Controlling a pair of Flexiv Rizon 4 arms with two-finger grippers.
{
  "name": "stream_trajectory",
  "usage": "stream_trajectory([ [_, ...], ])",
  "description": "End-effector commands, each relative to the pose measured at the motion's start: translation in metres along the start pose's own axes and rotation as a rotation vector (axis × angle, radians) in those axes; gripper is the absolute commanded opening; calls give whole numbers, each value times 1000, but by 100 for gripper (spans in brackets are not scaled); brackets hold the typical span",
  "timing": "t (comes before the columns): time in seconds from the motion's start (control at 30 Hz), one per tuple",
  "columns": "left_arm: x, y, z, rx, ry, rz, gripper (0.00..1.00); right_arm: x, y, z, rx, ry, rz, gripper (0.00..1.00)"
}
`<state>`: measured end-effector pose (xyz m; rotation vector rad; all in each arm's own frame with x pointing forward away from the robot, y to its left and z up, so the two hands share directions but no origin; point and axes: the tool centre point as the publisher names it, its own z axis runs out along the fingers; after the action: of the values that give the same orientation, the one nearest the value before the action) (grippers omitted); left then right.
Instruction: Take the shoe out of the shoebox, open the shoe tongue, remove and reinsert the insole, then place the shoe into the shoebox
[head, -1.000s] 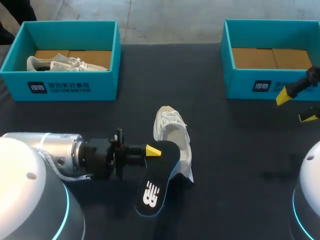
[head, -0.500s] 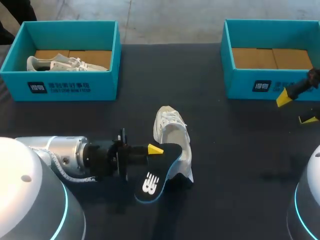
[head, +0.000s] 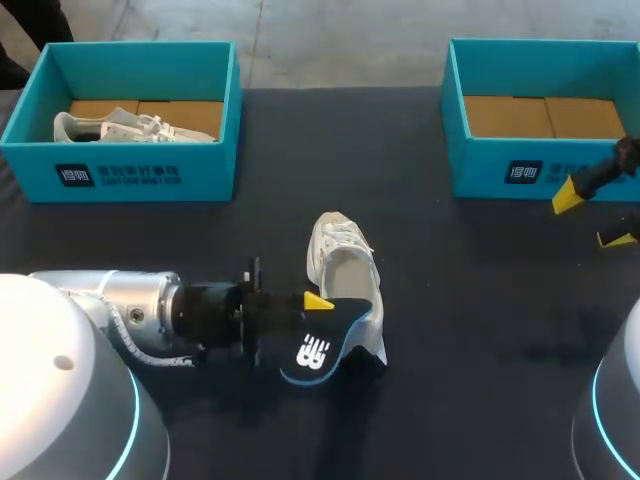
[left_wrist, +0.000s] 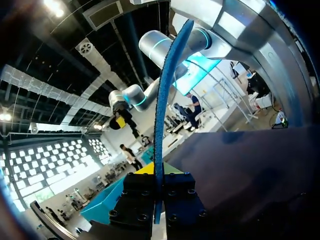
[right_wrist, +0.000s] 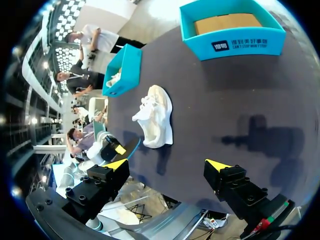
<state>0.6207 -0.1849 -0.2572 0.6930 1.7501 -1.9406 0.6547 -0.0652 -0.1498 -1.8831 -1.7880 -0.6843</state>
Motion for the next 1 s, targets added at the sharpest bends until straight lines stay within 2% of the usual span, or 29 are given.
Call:
stream_trajectory([
  [0.03,7,-2,-6,-6,-12,-22,0,0,-1,0,-1,-2,1,100],
  [0.43,15,5,-4,29,-12,-72,0,0,-1,0,-1,-2,1,100],
  [1.0,7,34,6,40,-27,-114,0,0,-1,0,-1,-2,1,100],
])
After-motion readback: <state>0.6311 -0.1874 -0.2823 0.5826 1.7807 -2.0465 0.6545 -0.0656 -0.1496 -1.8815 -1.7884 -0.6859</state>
